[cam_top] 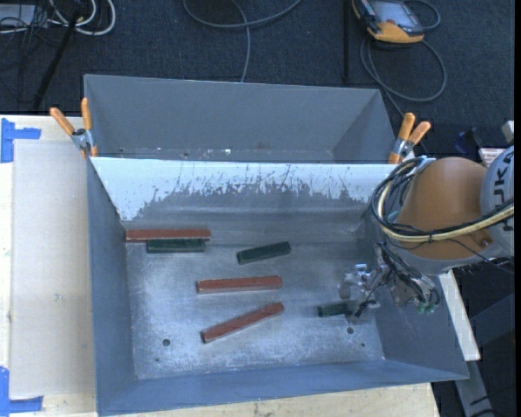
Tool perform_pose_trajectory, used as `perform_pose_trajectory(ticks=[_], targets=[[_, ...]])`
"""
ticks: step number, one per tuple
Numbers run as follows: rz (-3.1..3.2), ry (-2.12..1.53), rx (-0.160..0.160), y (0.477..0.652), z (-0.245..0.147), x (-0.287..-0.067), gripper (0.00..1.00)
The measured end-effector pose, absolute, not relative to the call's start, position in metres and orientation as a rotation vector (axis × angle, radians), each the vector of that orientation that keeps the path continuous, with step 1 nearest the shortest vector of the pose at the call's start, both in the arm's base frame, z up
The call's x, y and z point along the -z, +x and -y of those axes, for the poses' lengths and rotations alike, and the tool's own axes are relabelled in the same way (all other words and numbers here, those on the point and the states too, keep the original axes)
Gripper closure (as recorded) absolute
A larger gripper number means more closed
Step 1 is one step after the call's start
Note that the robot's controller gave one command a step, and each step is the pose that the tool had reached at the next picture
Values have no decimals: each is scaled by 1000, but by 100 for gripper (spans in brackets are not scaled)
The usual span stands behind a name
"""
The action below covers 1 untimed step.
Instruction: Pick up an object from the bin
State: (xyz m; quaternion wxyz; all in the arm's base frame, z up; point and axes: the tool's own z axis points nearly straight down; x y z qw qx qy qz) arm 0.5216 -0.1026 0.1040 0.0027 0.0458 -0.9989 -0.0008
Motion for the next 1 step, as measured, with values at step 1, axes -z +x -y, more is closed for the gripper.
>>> perform_pose_trajectory(ticks=[1], targets=[[3134,144,2,522,102,-122,100]])
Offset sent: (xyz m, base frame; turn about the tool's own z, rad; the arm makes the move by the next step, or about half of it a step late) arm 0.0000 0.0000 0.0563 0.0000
